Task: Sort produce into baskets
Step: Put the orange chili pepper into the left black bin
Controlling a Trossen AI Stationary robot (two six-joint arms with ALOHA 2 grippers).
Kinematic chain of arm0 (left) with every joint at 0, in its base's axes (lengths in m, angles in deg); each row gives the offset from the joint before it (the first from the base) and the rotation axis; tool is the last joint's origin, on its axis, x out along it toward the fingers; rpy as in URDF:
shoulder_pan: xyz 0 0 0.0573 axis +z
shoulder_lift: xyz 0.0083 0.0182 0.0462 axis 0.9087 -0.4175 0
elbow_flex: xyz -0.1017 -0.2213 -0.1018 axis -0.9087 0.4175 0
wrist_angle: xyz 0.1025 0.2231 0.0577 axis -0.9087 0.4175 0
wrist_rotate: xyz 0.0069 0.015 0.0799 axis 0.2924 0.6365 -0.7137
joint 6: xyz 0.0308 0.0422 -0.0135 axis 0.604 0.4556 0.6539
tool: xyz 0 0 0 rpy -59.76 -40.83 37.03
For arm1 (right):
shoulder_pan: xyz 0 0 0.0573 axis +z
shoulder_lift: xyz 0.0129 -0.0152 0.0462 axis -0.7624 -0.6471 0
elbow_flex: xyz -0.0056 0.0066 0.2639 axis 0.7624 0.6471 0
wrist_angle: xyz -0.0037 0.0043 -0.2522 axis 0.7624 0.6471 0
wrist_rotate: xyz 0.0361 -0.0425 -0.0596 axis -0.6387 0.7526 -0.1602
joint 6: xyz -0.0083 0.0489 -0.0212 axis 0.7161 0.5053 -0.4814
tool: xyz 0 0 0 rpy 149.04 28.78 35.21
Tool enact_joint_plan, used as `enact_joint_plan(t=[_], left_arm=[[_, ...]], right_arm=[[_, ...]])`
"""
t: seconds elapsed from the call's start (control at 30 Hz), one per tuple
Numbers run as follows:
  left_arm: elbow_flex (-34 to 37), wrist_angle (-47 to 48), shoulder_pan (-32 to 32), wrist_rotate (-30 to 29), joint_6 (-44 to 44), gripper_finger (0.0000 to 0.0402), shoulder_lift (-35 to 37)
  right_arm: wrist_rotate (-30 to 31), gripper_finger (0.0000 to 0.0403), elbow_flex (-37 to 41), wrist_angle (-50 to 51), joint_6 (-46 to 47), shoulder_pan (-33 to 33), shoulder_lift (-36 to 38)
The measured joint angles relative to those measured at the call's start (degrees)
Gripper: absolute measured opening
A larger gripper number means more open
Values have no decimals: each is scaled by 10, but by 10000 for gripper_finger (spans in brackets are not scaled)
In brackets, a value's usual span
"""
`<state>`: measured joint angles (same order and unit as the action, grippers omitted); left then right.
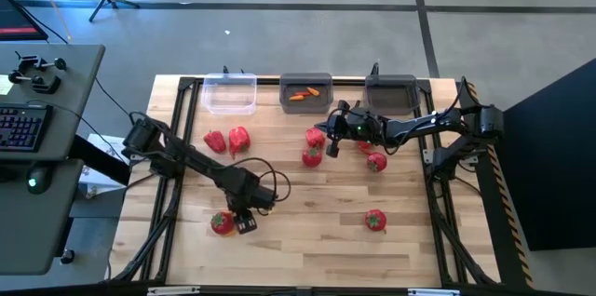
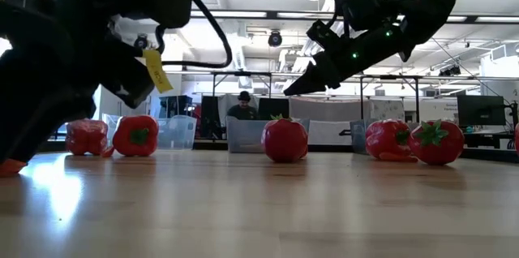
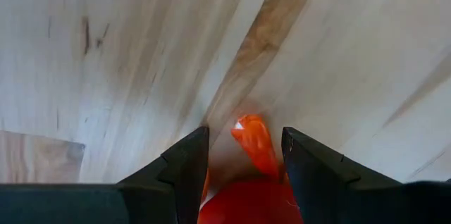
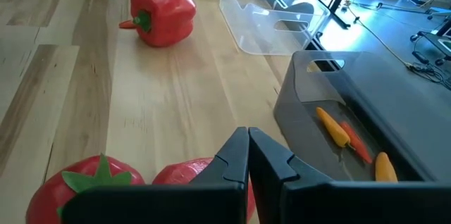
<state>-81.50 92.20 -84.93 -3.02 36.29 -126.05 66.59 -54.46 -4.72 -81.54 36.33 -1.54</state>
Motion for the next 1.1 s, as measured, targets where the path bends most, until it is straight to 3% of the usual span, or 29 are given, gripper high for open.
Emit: enact_joint_plan(t=[0.2,0.5,0.63,0.83,1.1], left_arm=[[0,-1,0,-3,18,152,0],[1,5,13,-17,88,37,-1],[1,6,36,-31,133,6,2],[1,4,112,-76,225,5,13],[-2,-78,278,-149,328,5,56]], right_arm=[[0,0,0,0,1,0,0],[0,0,0,-25,9,0,0],[0,0,0,-19,8,0,0],[0,0,0,-19,5,0,0],[36,0,0,-16,3,-2,0]])
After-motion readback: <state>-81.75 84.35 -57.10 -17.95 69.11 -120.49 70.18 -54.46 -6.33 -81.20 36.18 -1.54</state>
